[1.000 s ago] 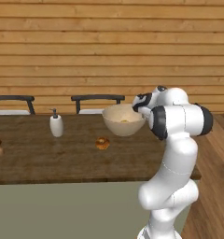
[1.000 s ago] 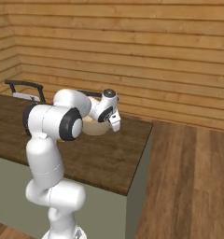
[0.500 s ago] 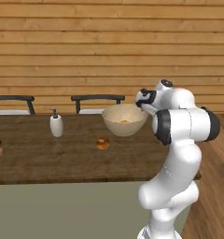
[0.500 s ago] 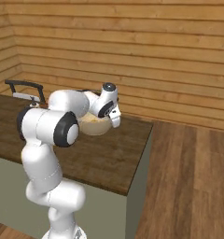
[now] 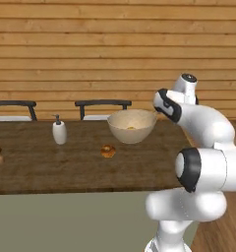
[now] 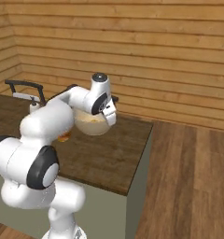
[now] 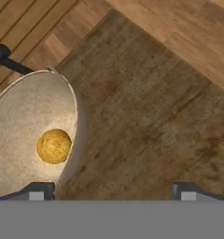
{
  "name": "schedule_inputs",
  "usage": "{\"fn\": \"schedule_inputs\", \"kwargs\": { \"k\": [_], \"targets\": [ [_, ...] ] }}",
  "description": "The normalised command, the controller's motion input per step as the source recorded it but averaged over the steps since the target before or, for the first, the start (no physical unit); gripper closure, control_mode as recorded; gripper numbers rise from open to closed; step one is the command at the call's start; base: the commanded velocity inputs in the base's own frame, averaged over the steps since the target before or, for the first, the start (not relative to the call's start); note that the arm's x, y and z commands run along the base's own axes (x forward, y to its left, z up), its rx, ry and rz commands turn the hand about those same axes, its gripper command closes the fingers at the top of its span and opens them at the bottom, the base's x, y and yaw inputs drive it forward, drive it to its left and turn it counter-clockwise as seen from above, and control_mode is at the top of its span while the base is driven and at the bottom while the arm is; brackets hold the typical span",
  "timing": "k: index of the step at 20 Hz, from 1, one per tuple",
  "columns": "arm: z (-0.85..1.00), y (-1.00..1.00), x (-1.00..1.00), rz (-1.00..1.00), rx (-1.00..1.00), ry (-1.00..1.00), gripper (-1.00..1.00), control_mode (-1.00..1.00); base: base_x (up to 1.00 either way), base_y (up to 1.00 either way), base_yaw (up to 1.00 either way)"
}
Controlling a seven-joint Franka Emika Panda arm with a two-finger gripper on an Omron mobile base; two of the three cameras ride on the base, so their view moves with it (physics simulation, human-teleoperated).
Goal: Open the cabinet, pick up the bread from the cabinet and place it in the basket. Then move the basket to the dining counter.
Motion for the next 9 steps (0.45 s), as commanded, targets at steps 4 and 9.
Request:
{"fn": "schedule_inputs", "kwargs": {
  "k": [4,9],
  "targets": [
    [0.53,0.00,-1.00,0.00,0.00,0.00,-1.00,-1.00,0.00,0.00,0.00],
    [0.41,0.12,-1.00,0.00,-0.01,0.02,-1.00,-1.00,0.00,0.00,0.00]
  ]
}}
